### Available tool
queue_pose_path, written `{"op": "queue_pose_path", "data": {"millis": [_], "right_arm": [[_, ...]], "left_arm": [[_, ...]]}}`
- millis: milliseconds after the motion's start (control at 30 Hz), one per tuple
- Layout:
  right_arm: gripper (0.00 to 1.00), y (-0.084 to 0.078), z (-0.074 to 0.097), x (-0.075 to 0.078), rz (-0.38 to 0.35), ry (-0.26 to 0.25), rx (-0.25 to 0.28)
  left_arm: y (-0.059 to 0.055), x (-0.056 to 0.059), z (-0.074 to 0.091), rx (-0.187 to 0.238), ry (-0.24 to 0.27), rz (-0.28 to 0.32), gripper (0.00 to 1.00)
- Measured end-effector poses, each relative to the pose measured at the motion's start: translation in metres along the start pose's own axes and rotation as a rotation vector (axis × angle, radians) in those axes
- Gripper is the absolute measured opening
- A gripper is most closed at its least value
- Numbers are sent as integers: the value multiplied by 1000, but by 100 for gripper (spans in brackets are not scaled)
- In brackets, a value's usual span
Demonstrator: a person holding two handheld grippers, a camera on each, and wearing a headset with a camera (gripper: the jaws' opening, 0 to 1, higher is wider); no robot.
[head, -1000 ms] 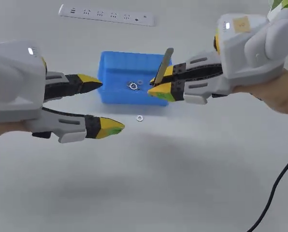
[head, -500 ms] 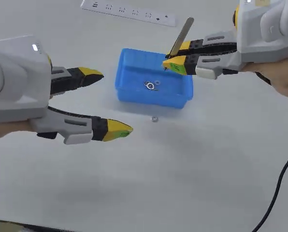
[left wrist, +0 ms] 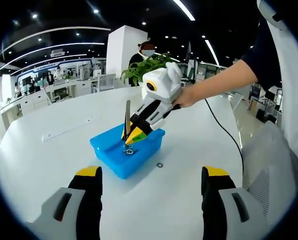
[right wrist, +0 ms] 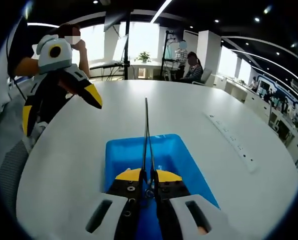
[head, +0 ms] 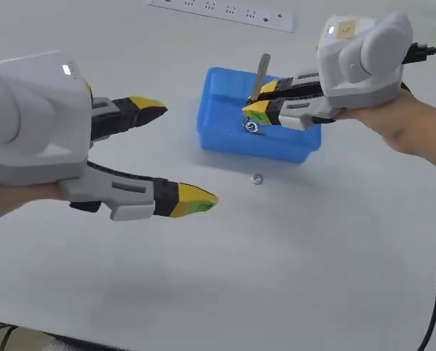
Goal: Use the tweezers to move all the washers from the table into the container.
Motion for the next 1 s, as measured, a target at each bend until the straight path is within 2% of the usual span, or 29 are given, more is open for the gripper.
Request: {"op": "queue_pose_path", "data": {"millis": [233,500,667,767,800,867,900,1000], "right_arm": [[10,-3,0,-3,-7,-6,-5],[10,-6,5,-4,-25,-14,0],[10,-9,8,-5,-33,-14,-3],[8,-7,12,-8,-29,-10,1],[8,-6,13,-9,-27,-9,2],[8,-3,16,-13,-17,-4,6],[8,-3,16,-14,-10,-2,4],[8,2,19,-18,15,5,-5]], "left_arm": [[0,-7,2,5,32,9,89],[1,-9,1,2,37,18,90],[6,-6,-3,6,30,13,89],[9,-8,-5,9,24,16,87],[12,-9,-5,16,21,21,87],[23,-16,-6,59,38,25,90],[26,-19,-8,62,37,28,91],[45,-32,-13,75,46,3,88]]}}
Point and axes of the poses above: the centre of the closed fingertips' face, and the gripper's own axes: z roughly backward along the fingers, x roughly to its right, y roughly out of its top, the point moved 2 cm from there along z, roughly backward along the fingers, and after that the axes turned 14 degrees about -x, right-handed, at the moved point
